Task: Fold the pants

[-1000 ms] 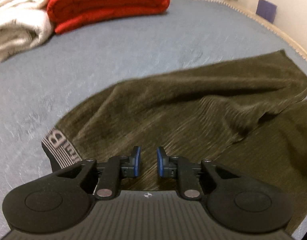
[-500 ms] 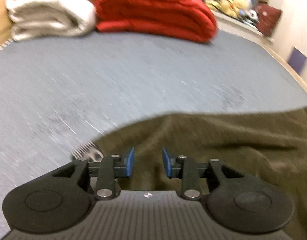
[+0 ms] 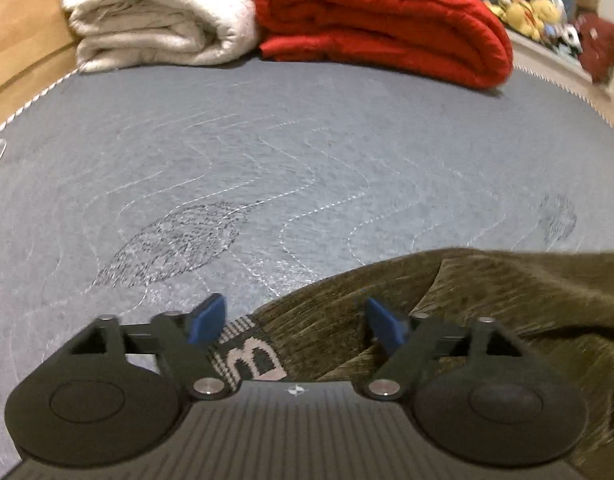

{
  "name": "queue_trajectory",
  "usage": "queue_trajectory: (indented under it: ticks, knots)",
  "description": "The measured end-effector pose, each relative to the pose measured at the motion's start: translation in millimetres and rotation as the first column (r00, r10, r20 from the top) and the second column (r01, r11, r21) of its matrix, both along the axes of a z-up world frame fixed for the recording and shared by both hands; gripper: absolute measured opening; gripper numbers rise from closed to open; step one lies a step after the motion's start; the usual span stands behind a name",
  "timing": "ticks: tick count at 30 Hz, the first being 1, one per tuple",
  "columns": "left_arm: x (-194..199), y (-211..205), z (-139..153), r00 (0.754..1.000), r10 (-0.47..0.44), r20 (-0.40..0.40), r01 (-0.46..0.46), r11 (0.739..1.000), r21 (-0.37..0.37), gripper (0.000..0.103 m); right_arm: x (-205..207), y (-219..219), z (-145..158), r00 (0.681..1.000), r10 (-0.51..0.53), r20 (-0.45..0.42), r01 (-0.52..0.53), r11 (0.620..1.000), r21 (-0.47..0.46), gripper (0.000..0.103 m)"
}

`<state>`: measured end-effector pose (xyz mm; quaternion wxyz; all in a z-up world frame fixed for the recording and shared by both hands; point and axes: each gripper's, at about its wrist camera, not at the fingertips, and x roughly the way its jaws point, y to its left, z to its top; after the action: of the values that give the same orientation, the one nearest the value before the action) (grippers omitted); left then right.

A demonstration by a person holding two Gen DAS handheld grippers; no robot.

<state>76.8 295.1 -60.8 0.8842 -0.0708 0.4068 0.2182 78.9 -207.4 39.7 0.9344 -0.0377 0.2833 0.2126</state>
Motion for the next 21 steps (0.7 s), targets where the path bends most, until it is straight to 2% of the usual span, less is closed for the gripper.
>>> queue_trajectory:
  ticks: [5, 8, 14, 19, 21]
  knots:
    - [10, -22, -11, 0.991, -0.12, -0.057, 0.127, 0.985, 0.12, 0.087, 6, 3, -3, 1.0, -0.004, 0.0, 0.004, 1.0, -0.011, 0.071]
    - [15, -23, -14, 0.984, -0.17, -0.059, 0.176, 0.977, 0.119, 0.087, 9, 4, -6, 1.0, -0.009, -0.007, 0.009, 1.0, -0.015, 0.071]
    - [18, -16, -20, 0.977, -0.203, -0.062, 0.207, 0.975, 0.075, 0.085, 17, 2, -10, 0.999, -0.032, -0.038, 0.03, 0.999, -0.031, 0.071]
    - [20, -20, -21, 0.975, -0.21, -0.075, 0.218, 0.97, 0.107, 0.085, 29, 1, -28, 0.987, -0.123, -0.102, 0.105, 0.98, -0.169, 0.072]
    - [19, -22, -21, 0.974, -0.214, -0.077, 0.222, 0.968, 0.118, 0.084, 35, -4, -36, 0.976, -0.161, -0.145, 0.133, 0.973, -0.188, 0.072]
